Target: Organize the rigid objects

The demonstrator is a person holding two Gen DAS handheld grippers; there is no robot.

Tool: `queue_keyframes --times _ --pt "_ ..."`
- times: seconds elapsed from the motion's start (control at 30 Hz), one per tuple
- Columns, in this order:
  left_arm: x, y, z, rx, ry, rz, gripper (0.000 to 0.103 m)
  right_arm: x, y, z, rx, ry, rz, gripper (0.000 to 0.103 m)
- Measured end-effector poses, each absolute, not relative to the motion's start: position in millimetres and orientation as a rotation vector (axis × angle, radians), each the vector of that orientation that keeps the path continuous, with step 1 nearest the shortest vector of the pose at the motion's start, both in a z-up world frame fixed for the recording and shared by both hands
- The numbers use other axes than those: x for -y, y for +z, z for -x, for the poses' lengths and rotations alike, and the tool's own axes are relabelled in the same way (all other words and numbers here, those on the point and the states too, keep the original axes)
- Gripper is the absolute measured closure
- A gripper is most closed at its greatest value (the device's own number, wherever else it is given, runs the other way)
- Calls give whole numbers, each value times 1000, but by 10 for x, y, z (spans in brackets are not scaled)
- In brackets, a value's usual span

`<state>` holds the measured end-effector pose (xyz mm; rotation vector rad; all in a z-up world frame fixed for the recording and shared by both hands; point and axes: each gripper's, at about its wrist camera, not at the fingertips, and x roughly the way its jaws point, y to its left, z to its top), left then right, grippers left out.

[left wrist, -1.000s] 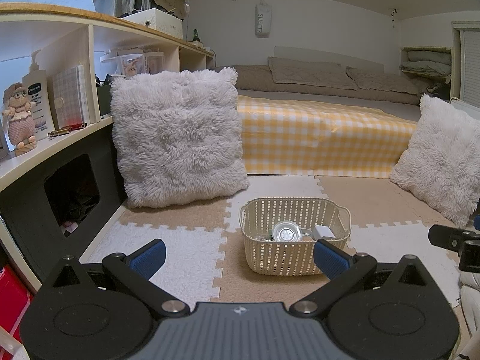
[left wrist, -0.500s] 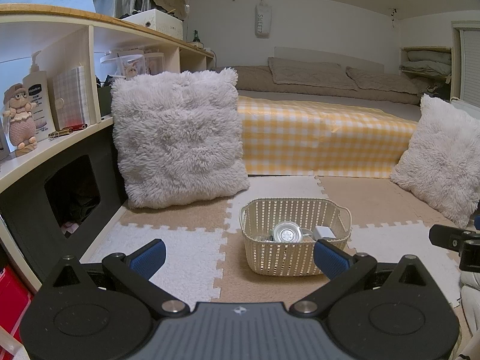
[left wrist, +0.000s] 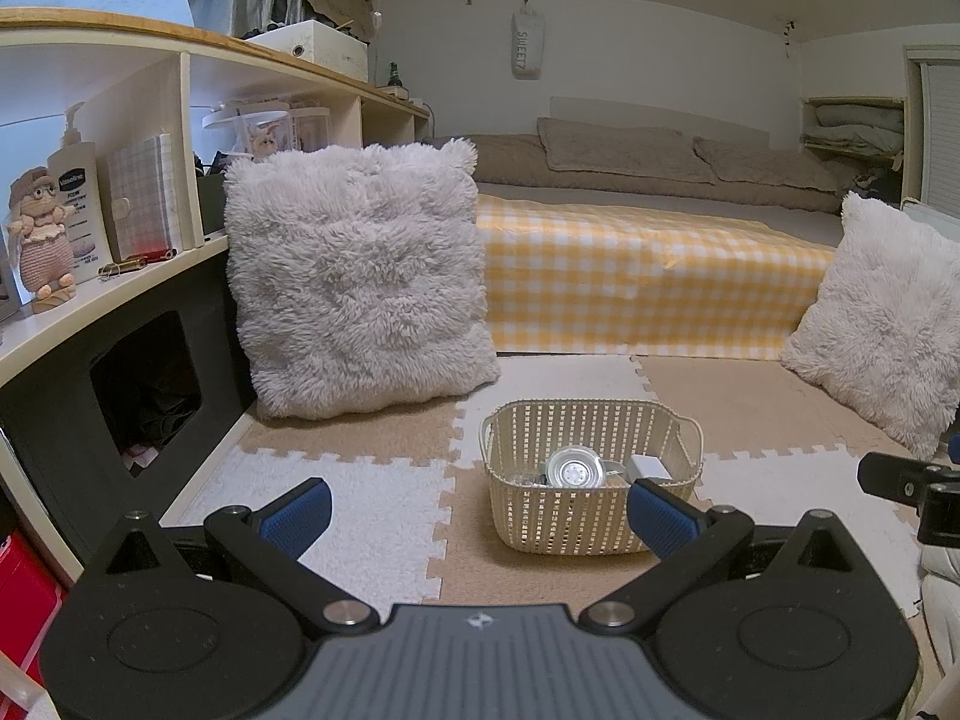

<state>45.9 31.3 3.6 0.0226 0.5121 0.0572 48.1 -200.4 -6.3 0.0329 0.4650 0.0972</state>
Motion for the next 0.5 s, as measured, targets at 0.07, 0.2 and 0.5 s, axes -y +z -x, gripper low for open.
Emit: queue_keyframes --times 0.07,0.2,0.5 --pt "-311 30 -449 -511 57 -23 0 2004 -63 -483 -465 97 -34 0" --pt "-315 29 -456 -512 58 -23 0 1992 -64 -479 -465 97 -34 0" --pt "-343 56 -468 -514 59 -19 0 2006 -62 -481 -465 98 -33 0"
